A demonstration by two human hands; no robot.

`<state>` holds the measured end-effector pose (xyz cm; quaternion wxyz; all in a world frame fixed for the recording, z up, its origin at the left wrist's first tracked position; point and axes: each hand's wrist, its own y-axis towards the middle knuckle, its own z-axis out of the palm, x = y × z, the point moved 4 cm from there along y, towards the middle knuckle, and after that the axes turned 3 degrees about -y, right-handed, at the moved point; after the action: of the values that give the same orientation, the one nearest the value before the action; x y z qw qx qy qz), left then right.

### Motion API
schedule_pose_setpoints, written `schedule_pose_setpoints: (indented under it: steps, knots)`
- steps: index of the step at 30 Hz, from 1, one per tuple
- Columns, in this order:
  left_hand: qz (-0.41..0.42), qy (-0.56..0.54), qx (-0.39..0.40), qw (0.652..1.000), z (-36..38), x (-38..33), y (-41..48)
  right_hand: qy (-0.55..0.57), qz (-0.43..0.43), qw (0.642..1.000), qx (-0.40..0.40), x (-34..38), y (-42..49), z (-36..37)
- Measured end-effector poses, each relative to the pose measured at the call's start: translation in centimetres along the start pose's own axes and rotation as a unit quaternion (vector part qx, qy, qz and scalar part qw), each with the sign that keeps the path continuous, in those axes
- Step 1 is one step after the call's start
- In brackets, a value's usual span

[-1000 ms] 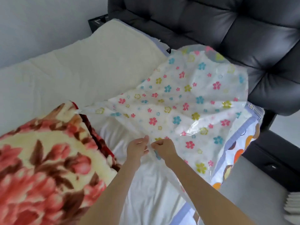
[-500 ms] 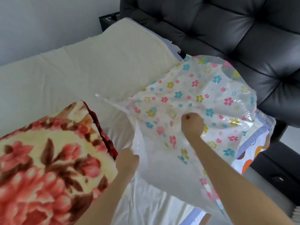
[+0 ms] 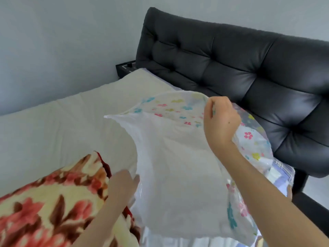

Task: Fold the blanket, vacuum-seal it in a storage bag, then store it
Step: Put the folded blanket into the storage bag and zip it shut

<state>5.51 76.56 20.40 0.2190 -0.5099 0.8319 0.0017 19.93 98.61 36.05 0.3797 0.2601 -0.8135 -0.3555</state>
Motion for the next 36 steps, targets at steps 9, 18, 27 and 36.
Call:
schedule_pose_setpoints:
  steps: [9,18,27,36]
  knots:
    - [0.489,0.213,-0.213,0.819,-7.9,-12.9,2.5,0.081,-0.095,0.983,0.137,-0.9,-8.4,0.1]
    - [0.492,0.129,-0.141,0.849,-1.7,-13.9,4.7,-0.012,0.049,0.941,0.334,-6.4,-16.9,1.1]
    - [0.317,0.253,0.038,0.913,0.2,-0.6,5.4,-0.058,0.042,0.893,0.445,-5.7,-23.0,2.4]
    - [0.218,0.158,-0.083,0.960,-5.7,17.8,1.1,-0.143,0.008,0.924,0.356,-0.9,-26.1,-0.8]
